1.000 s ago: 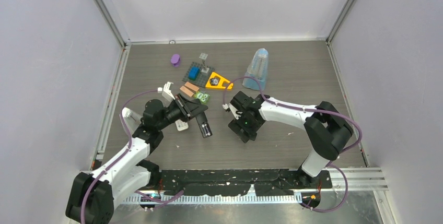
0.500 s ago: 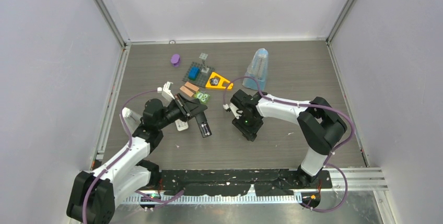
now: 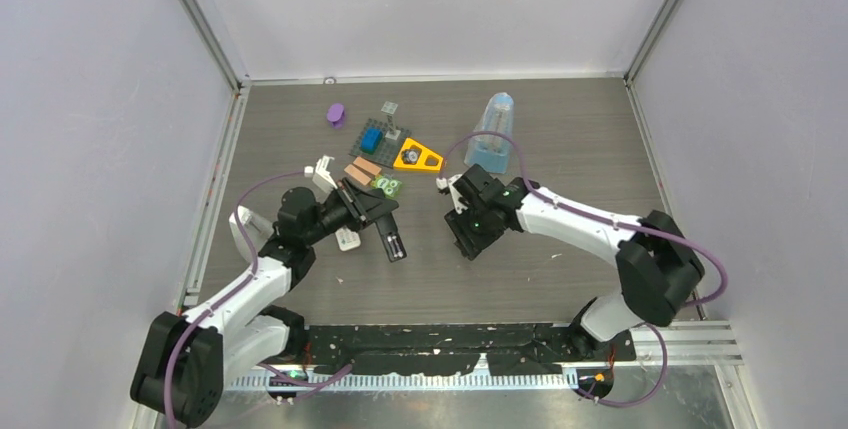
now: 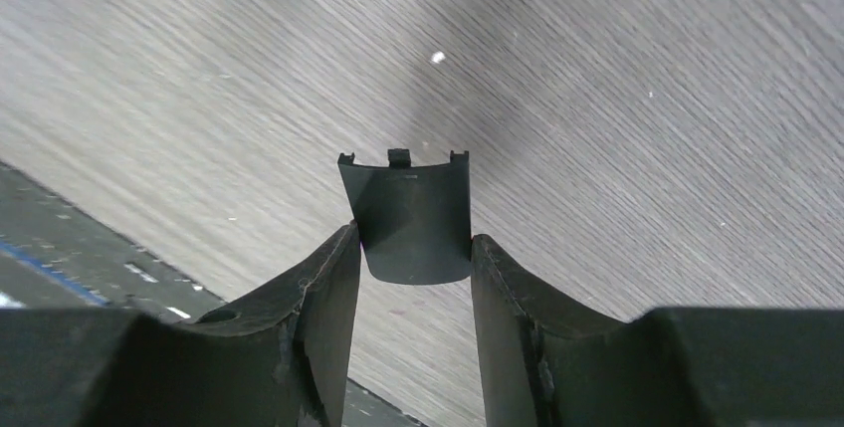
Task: Load the batteries into the remote control
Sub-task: Pick up the battery cover at the center of the board, then load the battery cover into the remote control.
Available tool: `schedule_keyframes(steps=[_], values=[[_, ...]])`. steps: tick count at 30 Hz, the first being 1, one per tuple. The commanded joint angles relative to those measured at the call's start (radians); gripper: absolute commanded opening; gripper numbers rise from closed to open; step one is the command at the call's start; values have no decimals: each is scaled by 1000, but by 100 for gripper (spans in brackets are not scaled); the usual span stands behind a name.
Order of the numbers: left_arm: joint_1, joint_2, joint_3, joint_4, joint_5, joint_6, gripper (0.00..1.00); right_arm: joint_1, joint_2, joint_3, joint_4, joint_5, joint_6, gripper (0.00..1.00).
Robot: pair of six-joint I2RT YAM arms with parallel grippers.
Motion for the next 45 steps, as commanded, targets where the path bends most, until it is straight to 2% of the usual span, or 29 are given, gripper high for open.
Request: schedule_keyframes(steps=[1, 5, 9, 17, 29, 45], values=[[6, 41, -11, 150, -8, 51, 0, -1, -104, -25, 98, -77, 112, 42], [-3, 75, -29, 247, -34, 80, 0, 20, -202, -66, 192, -155, 224, 44], [-13, 81, -46, 291, -71, 92, 0, 82, -274, -80, 277, -148, 351, 46], [-48, 37, -70, 302, -149, 120, 0, 232, -254, 33, 268, 22, 528, 48], [-67, 22, -73, 290, -177, 95, 0, 274, -139, 155, 243, 70, 579, 49], [-76, 1, -54, 194, -190, 86, 0, 292, -80, 160, 276, 98, 585, 50]])
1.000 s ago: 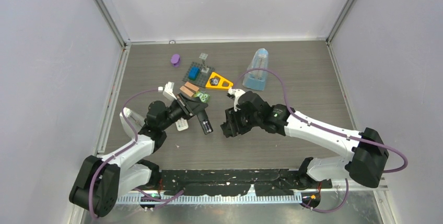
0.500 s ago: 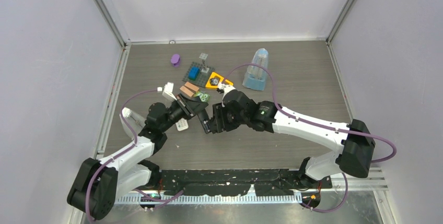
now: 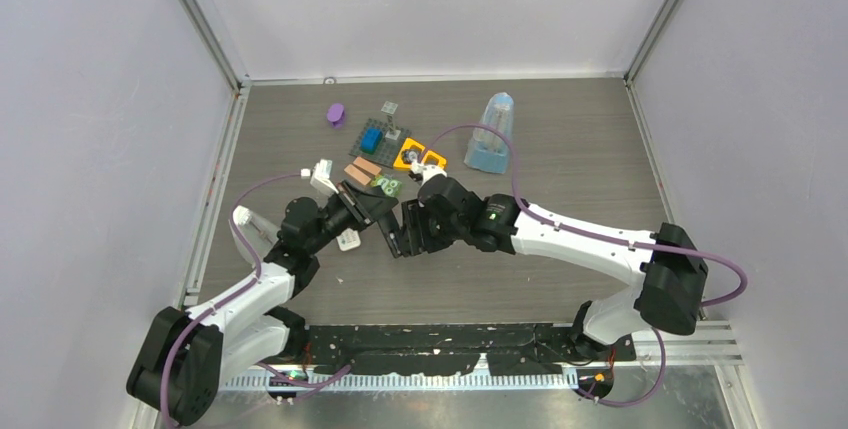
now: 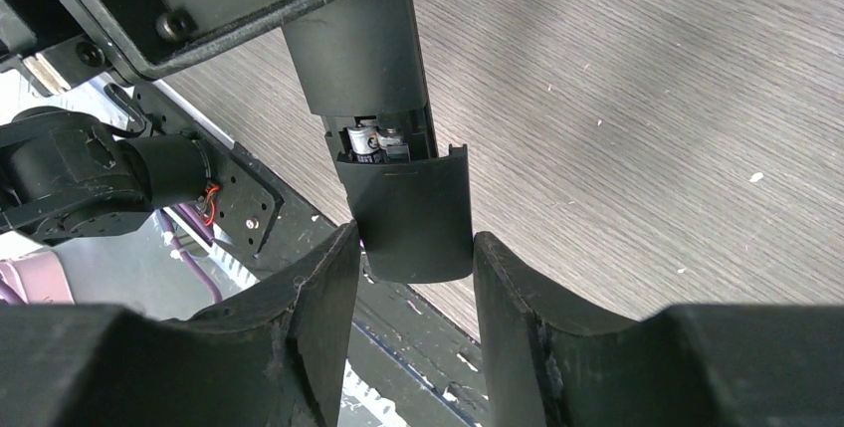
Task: Load the batteries into the remote control
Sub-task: Load the battery cover into the remote control.
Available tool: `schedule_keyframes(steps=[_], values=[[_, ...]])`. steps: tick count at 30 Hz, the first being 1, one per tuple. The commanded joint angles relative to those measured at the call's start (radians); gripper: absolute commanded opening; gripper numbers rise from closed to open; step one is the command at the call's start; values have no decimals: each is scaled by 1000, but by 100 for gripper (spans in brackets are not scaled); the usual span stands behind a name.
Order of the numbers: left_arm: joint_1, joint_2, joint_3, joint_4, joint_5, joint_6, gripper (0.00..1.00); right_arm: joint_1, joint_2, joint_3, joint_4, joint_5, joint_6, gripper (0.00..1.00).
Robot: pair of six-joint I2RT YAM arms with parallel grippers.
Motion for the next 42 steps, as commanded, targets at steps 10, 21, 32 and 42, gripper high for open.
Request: schedule_keyframes(steps=[10, 21, 32, 42], values=[[-11, -14, 23, -13, -22, -22, 0, 26, 40, 49, 58, 19, 19, 50], [-16, -19, 25, -23, -24, -34, 0, 35, 80, 71, 47, 32, 15, 50], [-16, -33, 25, -36, -47, -54, 0, 51, 102, 79, 28, 38, 22, 51], [-16, -44, 31, -55, -35, -59, 0, 51, 112, 87, 11, 26, -2, 51]])
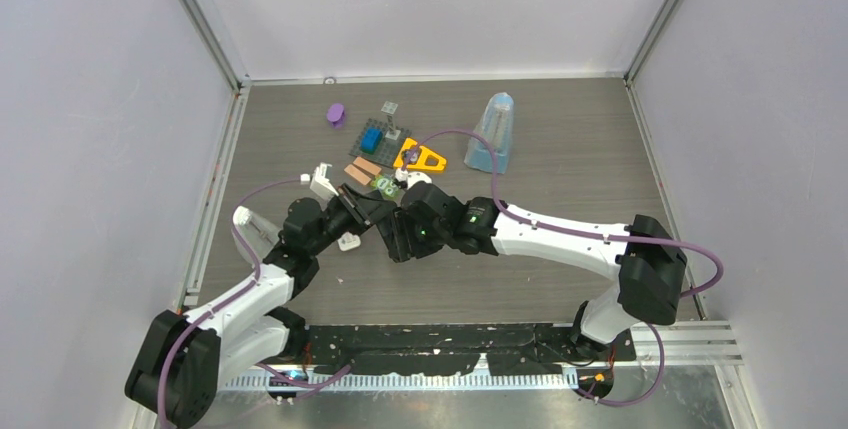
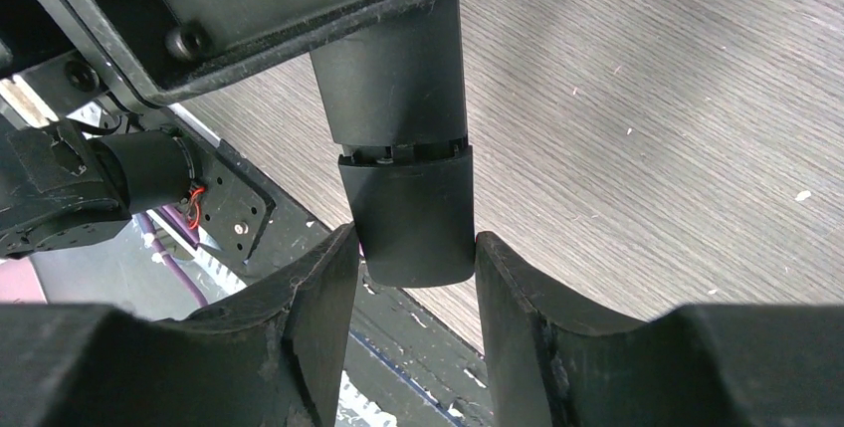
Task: Load the batteries into the remote control
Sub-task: Load the battery cover into the remote control.
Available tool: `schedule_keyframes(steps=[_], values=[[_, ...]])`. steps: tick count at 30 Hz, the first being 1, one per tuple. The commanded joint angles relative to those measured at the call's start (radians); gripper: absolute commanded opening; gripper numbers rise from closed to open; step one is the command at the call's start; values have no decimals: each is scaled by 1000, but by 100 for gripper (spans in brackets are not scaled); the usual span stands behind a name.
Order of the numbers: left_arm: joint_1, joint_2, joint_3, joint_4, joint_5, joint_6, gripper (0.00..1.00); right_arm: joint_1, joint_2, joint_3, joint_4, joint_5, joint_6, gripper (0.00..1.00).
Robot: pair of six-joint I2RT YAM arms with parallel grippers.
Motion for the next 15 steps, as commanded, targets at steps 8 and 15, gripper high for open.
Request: schedule_keyframes(steps=[8, 15], values=[[-4, -22, 56, 17, 39, -58, 0, 13, 22, 72, -16, 18, -32, 53], [-4, -16, 82, -34, 67, -64, 0, 15, 30, 91, -36, 42, -36, 50]])
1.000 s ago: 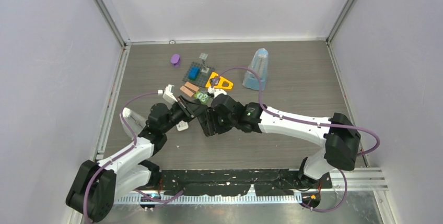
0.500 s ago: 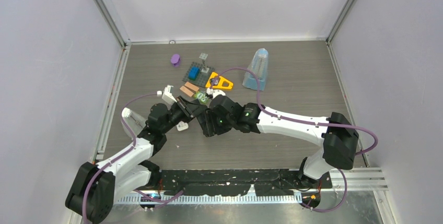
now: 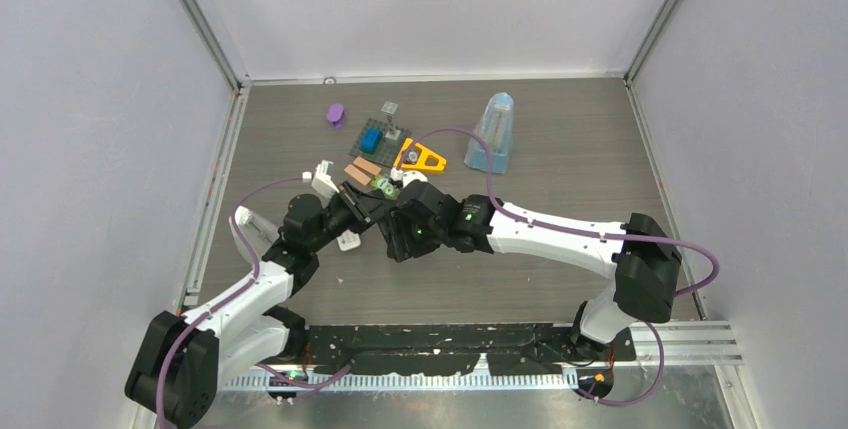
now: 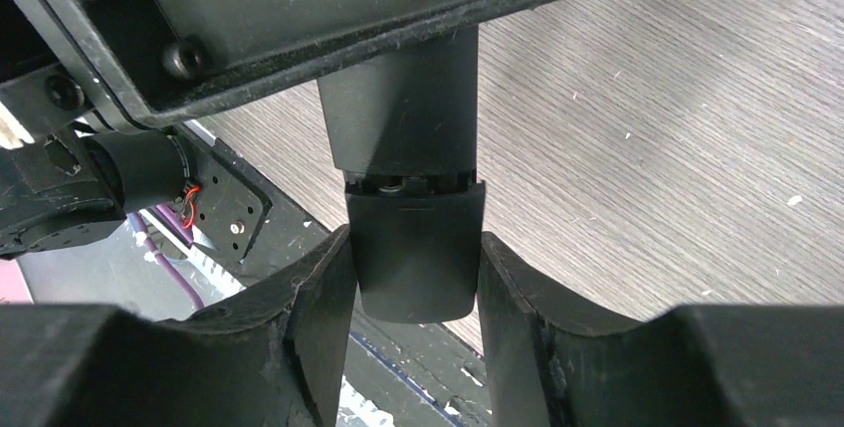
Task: Load the batteries into the remote control
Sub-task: Load the battery cover into the remote control.
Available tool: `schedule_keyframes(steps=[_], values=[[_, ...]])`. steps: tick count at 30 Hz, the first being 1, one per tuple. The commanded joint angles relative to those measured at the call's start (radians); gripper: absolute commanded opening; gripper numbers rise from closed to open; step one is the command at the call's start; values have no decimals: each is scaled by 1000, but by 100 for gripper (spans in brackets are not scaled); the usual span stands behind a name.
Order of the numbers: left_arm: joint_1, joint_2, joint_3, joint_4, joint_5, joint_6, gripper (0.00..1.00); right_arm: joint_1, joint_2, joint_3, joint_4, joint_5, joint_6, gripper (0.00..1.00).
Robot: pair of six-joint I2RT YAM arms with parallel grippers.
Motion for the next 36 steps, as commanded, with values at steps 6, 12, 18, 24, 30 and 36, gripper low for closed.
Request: schedule_keyframes(steps=[6, 12, 18, 24, 30, 36], values=[[-5, -8, 57, -23, 44, -73, 0, 18, 24, 80, -42, 69, -22, 47], [-4, 9, 64, -42, 55, -128, 0, 32, 42, 111, -75, 91, -28, 48], [-4, 46, 55, 7, 98, -210, 0, 38, 46, 125, -90, 99, -39, 49], [-4, 75, 42, 75, 119, -251, 0, 44, 46, 130, -100, 109, -48, 51], [-4, 78, 33, 94, 129, -267, 0, 44, 45, 136, -110, 125, -46, 53], [-4, 82, 24, 117, 131, -285, 0, 44, 24, 137, -114, 138, -28, 66]])
